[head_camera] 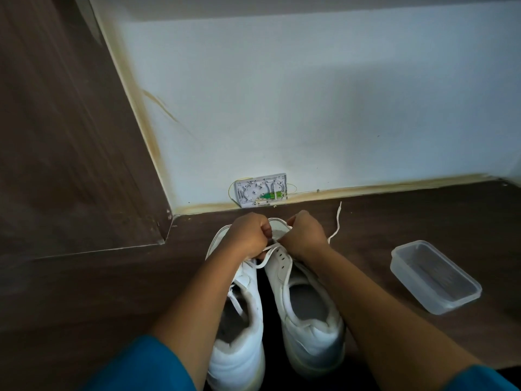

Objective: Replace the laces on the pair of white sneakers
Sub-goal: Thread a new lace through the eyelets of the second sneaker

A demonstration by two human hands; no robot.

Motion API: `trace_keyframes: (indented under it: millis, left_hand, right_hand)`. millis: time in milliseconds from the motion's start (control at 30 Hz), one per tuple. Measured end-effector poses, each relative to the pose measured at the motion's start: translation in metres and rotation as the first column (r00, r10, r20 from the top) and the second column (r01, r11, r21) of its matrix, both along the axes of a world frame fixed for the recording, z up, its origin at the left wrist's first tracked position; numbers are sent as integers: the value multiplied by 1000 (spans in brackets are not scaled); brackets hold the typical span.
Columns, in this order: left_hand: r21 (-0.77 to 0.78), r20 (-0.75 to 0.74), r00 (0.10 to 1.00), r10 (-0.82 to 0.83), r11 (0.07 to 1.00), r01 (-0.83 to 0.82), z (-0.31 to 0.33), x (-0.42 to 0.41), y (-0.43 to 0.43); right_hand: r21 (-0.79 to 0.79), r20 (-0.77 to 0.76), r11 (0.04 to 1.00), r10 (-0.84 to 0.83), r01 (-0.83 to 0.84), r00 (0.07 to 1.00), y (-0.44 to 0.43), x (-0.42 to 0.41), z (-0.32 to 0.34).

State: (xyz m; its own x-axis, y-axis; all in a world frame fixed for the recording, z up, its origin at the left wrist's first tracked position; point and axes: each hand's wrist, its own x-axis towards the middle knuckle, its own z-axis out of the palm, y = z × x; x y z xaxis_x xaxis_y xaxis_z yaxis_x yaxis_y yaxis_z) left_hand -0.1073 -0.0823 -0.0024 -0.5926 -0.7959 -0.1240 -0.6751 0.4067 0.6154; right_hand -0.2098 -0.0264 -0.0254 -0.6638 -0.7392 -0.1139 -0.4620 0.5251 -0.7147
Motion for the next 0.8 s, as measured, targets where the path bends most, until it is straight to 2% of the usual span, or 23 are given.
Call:
trace_keyframes:
  millis: [200,333,433,500,567,633,733,800]
  left_hand:
    - [119,-48,997,66,991,-59,-3,1,-3]
    - [71,-41,998,48,996,-45,-2,-1,-2]
    - [-44,55,998,-9,999,12,4,-1,2]
    - [-76,45,999,6,997,-2,6,0,2]
    - [-15,-67,997,46,999,-47,7,0,-2]
    - [146,-248,957,151,982,-117,14,0,-4]
    - [422,-518,781,349,898,-121,27,-3,-4]
    - [486,-585,718,377,872,-61,29,-4,-2]
  right_hand:
    - [-31,-29,1000,-6,5,1000,2,6,2]
    - [-44,-59,997,67,-69,996,4,2,4]
    - [-65,-7,994,92,-92,996,5,-3,6]
    - [-124,70,992,44,-35,997,6,-9,11]
    - [-127,107,991,52,-38,993,9,-16,14]
    - [-80,43,994,76,-72,996,12,-22,16]
    - [-32,-82,998,-58,55,995,21,-34,16]
    - [101,-120,994,-35,47,992,26,-39,15]
